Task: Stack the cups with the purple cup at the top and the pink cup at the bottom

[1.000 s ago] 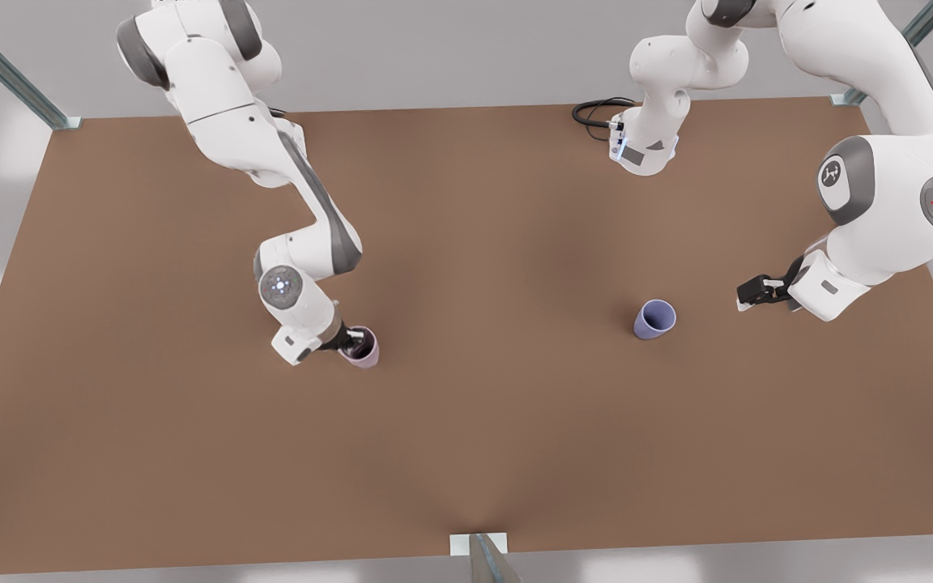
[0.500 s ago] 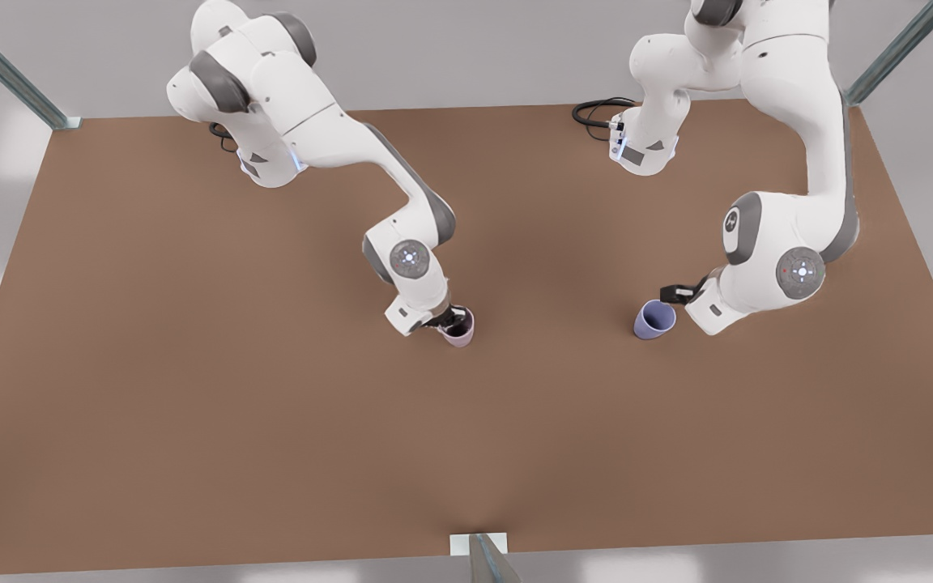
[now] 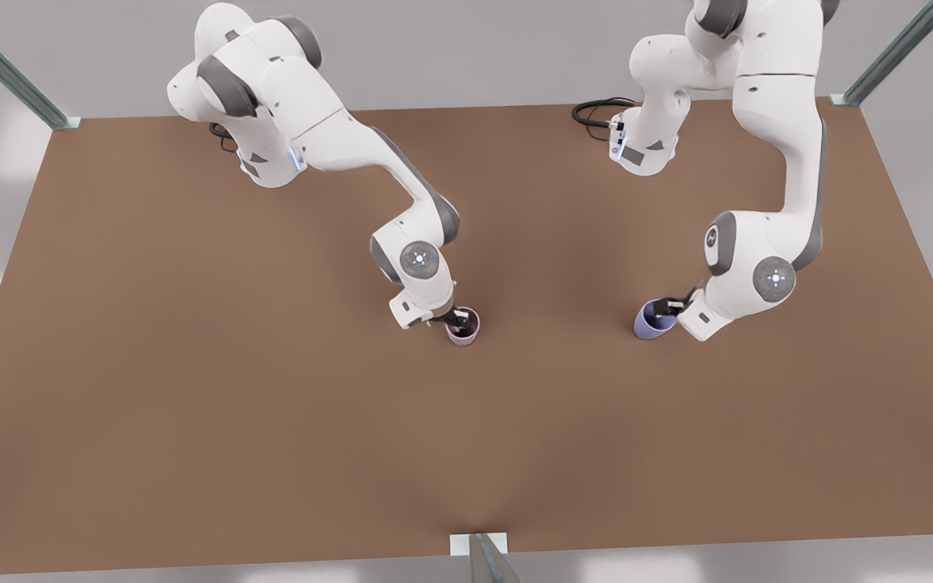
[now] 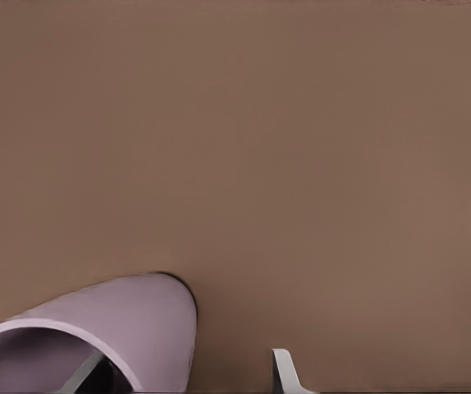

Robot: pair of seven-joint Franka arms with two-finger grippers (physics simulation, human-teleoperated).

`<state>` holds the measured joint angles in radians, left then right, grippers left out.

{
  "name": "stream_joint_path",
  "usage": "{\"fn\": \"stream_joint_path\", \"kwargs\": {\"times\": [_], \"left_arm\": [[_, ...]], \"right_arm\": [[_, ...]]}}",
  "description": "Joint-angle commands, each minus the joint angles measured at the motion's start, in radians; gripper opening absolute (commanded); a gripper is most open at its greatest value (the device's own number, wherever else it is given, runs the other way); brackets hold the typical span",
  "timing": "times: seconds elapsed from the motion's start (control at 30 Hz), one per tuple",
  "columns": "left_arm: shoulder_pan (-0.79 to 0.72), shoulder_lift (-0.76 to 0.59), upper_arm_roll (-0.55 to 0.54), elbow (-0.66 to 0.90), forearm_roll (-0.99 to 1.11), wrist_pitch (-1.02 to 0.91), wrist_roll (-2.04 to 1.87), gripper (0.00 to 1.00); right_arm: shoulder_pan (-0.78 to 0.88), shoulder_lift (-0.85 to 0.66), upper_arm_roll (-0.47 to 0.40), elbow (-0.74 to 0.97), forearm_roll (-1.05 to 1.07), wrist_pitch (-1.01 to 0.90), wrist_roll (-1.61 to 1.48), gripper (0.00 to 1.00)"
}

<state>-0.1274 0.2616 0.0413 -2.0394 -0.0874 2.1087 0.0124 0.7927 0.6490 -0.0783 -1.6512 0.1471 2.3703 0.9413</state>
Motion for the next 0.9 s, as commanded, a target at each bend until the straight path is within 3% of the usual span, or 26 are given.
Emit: {"fn": "stream_joint_path", "kwargs": {"times": [0.0,0.13,0.2,0.4,0.53,0.73,0.8,0.83,0.87], "left_arm": [[0.012,0.001,0.000,-0.013,0.001,0.045,-0.006,1.00],[0.017,0.008,0.000,-0.064,0.001,0.100,-0.006,1.00],[0.017,0.014,0.000,-0.070,0.001,0.100,-0.005,1.00],[0.017,0.025,0.000,-0.077,0.001,0.109,-0.006,1.00],[0.022,0.048,0.000,-0.079,0.001,0.109,-0.006,1.00],[0.026,0.082,0.000,-0.079,0.000,0.128,-0.008,0.99],[0.028,0.087,0.000,-0.077,0.000,0.128,-0.008,0.57],[0.028,0.088,-0.001,-0.077,0.000,0.126,-0.008,0.41],[0.026,0.088,-0.001,-0.077,-0.002,0.126,-0.011,0.38]], "right_arm": [[-0.001,-0.018,0.000,0.001,0.022,0.003,0.142,1.00],[-0.007,-0.063,0.000,0.001,0.023,-0.005,0.142,1.00],[-0.032,-0.112,-0.003,0.042,0.022,-0.111,0.137,1.00],[-0.351,-0.310,-0.023,0.137,-0.014,-0.535,-0.577,1.00],[-0.530,-0.390,-0.014,0.143,-0.141,-0.614,-0.886,1.00],[-0.622,-0.440,-0.009,0.143,-0.181,-0.694,-0.932,1.00],[-0.613,-0.427,-0.009,0.159,-0.176,-0.694,-0.924,1.00],[-0.613,-0.417,-0.011,0.159,-0.176,-0.694,-0.921,1.00],[-0.615,-0.413,-0.011,0.159,-0.178,-0.694,-0.921,1.00]]}}
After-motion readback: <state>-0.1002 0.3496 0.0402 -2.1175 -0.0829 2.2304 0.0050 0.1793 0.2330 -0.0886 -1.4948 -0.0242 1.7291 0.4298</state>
